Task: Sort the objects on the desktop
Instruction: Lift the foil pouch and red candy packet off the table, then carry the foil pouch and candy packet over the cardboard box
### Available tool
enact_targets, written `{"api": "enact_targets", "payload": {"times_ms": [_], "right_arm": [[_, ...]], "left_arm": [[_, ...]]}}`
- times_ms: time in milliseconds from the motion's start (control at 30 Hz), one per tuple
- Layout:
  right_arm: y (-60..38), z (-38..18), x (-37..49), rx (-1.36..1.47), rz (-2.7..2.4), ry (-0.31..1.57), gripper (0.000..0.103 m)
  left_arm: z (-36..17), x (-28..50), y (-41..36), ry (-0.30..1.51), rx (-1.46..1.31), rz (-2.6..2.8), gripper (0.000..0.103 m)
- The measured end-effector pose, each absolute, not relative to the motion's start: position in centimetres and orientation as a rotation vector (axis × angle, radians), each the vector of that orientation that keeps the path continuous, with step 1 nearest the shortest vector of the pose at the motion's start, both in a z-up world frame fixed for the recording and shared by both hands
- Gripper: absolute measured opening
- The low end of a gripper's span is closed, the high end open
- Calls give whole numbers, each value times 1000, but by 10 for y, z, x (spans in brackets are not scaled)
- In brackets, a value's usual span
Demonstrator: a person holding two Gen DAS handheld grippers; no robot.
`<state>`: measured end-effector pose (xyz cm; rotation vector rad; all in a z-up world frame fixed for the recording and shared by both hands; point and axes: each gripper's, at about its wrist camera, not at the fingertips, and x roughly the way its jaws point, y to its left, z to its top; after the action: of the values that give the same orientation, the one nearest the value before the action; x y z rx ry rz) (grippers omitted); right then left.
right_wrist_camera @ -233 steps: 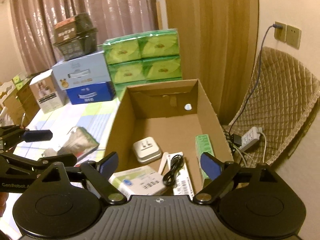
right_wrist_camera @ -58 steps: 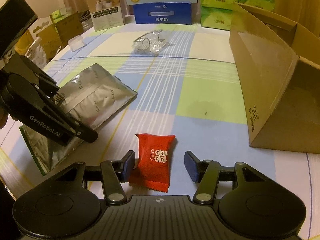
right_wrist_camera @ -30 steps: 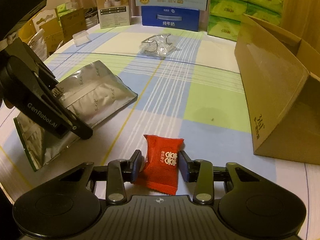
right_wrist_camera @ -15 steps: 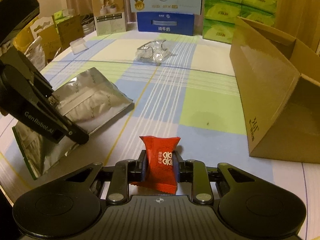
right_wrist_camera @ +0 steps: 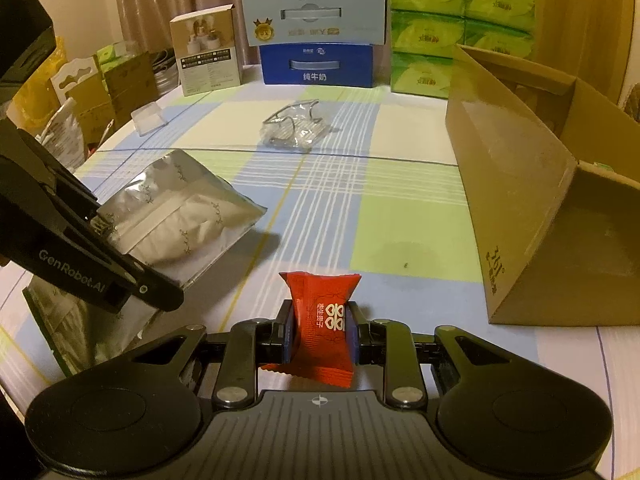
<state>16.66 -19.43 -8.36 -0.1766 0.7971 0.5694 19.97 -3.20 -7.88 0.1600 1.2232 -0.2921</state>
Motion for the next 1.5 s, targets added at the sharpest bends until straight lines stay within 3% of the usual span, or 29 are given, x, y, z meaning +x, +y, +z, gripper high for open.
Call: {"api": "enact_targets", "payload": {"times_ms": [1500], "right_arm": [[-221, -52, 153, -105, 531, 747, 23]], "left_arm": [[-43, 151, -52, 1065, 72, -203, 37]]}}
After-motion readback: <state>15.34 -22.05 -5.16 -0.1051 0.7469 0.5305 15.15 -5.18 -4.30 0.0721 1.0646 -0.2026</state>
